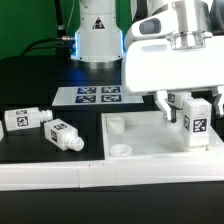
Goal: Assemble one leg
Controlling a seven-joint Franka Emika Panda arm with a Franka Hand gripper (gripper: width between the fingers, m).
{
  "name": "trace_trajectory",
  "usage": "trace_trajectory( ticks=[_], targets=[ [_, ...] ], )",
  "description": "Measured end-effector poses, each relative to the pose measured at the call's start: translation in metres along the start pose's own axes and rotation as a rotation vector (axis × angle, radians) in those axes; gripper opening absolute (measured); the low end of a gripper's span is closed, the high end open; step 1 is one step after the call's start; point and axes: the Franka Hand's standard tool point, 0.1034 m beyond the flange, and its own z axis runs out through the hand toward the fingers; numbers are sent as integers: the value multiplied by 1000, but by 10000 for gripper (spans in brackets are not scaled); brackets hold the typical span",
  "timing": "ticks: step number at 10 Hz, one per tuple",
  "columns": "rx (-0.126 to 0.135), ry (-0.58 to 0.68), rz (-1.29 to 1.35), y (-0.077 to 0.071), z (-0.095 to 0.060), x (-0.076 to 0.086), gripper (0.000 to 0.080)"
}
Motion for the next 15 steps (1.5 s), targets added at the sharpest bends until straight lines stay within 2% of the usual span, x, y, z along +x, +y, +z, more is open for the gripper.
trace_trajectory(
  ticks=[1,3,4,5,7,9,10,11,12,13,14,15],
  targets=[
    [8,-40,2,0,-6,3,618],
    [11,-47,2,-2,-7,5,648],
    [26,-155,7,-6,-4,0,648],
    [33,-196,11,-6,-2,5,649],
    [49,-356,36,-12,4,-2,649],
    [62,-497,45,-9,6,-3,649],
    [67,-560,52,-5,8,2,649],
    [62,-544,56,-4,13,9,649],
    [63,-545,56,-4,13,8,649],
    [60,-545,70,-4,13,8,522],
    [58,-546,75,-4,13,8,522],
    [48,-547,116,-5,13,7,384]
  ],
)
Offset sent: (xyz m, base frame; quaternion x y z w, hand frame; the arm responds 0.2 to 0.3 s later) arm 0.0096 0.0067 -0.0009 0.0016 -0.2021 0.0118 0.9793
